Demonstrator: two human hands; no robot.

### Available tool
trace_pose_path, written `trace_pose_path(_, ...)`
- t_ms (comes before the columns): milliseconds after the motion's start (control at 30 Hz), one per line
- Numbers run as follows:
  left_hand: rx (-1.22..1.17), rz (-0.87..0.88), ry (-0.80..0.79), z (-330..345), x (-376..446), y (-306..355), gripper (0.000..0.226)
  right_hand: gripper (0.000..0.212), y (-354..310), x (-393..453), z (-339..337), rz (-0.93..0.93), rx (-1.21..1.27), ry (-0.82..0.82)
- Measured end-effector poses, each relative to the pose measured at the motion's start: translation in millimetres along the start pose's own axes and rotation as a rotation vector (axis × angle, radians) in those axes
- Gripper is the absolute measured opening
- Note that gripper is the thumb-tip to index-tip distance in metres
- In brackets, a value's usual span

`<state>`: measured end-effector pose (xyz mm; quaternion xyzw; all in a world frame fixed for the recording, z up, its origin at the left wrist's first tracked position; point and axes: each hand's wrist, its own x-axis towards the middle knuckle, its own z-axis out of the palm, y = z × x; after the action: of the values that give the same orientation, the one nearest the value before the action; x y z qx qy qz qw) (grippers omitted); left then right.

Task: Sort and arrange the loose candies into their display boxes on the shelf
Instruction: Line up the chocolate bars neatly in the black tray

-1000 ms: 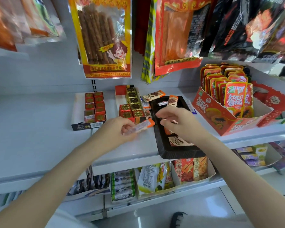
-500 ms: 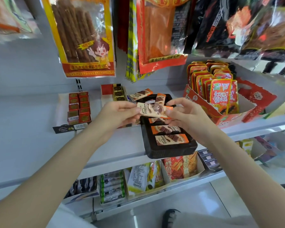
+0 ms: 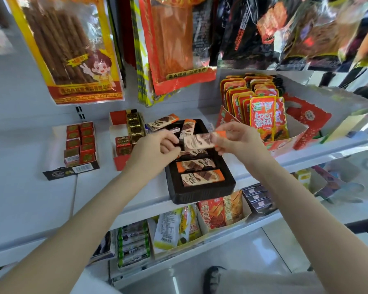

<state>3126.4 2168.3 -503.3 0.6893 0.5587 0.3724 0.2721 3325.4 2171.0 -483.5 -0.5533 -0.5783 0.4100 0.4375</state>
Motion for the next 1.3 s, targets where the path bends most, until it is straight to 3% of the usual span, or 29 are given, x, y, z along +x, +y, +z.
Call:
trace_pose_path(100, 0.313, 0.114, -0.146, -3, -7, -10, 0.021, 0.009, 13, 1, 1, 0.057, -0.244, -0.079)
trace_pose_path(300, 0.389, 0.145, -0.246, -4, -11, -16, 0.031, 0.012, 19, 4, 15, -0.064, -0.594, -0.079)
trace_pose_path(367, 0.375, 0.149, -0.262, -4, -10, -17, 0.031, 0.009, 18, 4, 14, -0.025, -0.47, -0.08)
trace_pose_path(533, 0.404, 0.196, -0.311, -9, -7, -20, 0.033, 0.016, 8, 9, 3, 0.047, 0.207, 0.039)
trace_pose_path(633, 0.402, 0.197, -0.325, -10, -5, -21, 0.029, 0.019, 2, 12, 2, -0.005, 0.329, 0.078)
trace_pose_path(733, 0.413, 0.204, -0.336, -8, -6, -22, 0.027, 0.018, -3, 11, 5, -0.102, 0.112, 0.029)
trace_pose_path(833, 0.42, 0.216, -0.329, -7, -8, -22, 0.027, 0.014, -9, 10, 12, -0.249, -0.171, -0.14)
trace_pose_path(967, 0.401, 0.206, -0.323, -7, -9, -22, 0.029, 0.017, -8, 9, 22, -0.173, -0.14, -0.375)
trace_pose_path(1100, 0.345, 0.178, -0.3, -8, -10, -19, 0.036, 0.025, 1, 11, 36, -0.154, -0.3, -0.371)
trace_pose_path(1300, 0.308, 0.179, -0.302, -8, -8, -20, 0.034, 0.017, 7, 8, 38, -0.242, -0.592, -0.39)
